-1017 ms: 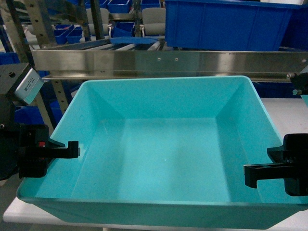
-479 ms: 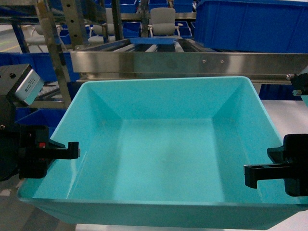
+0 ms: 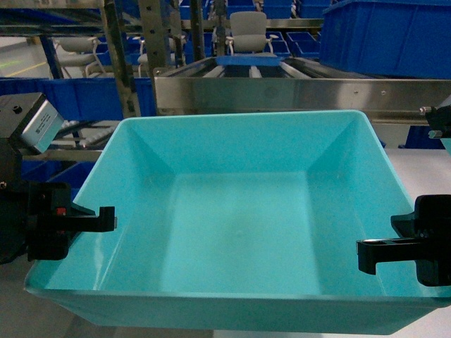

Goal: Organize blue bins on left shelf correctly

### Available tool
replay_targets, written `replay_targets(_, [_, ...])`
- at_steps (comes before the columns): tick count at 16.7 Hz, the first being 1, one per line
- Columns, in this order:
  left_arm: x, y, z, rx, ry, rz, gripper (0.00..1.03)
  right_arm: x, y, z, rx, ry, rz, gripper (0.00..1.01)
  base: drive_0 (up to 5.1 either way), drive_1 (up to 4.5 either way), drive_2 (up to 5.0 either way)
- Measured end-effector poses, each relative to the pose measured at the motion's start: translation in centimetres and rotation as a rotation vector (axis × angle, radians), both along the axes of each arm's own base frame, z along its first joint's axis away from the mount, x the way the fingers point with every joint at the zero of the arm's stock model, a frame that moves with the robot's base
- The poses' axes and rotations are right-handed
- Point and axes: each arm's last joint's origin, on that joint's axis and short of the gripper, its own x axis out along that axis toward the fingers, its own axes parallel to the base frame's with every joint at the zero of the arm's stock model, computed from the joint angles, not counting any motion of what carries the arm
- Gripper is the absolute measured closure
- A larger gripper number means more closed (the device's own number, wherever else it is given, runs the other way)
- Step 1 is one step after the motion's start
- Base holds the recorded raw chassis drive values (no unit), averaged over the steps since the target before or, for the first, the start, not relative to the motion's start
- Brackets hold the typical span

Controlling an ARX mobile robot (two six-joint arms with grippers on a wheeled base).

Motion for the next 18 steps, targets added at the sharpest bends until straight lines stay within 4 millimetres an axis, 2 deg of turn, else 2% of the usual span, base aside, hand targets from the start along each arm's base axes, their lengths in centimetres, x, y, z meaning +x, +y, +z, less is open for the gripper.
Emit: replay_targets(18, [-0.02, -0.07, -0.02, 0.0, 0.002, -0.003, 1.01, -0.01, -0.02, -0.04, -0.004, 0.004, 0.0, 0.99, -4.8, 3.56, 1.2])
